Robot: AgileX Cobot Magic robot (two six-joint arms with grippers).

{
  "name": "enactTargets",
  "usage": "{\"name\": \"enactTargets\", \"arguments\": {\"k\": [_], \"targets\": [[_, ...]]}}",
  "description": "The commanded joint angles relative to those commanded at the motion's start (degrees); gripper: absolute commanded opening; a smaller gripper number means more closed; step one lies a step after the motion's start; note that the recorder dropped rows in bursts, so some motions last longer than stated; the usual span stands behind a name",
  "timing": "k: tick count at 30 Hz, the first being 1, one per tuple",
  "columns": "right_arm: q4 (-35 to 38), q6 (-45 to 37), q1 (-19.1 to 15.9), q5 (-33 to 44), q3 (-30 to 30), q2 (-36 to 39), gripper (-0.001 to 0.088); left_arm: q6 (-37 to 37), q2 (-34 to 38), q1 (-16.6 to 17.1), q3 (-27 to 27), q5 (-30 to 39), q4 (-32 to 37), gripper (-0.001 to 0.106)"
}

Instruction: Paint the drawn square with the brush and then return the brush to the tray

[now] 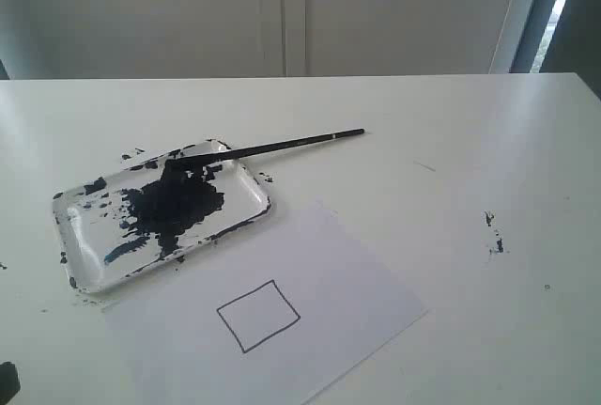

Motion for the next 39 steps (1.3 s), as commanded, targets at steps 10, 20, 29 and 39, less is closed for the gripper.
{"name": "enactTargets", "arguments": {"k": [10, 20, 29, 39], "targets": [[-0.19, 0.00, 0.00, -2.85, 0.00, 0.00, 0.0000, 0.00, 0.00, 0.00, 0.00, 0.00, 0.00, 0.075], [-0.19, 0.10, 0.00, -34.82, 0.00, 0.00, 0.0000, 0.00, 0.00, 0.00, 0.00, 0.00, 0.00, 0.075], [-0.19, 0.10, 0.00, -54.16, 0.00, 0.00, 0.0000, 0.00, 0.00, 0.00, 0.00, 0.00, 0.00, 0.075], [-0.19, 0.10, 0.00, -55.33, 0.00, 0.00, 0.0000, 0.00, 0.00, 0.00, 0.00, 0.00, 0.00, 0.075]]}}
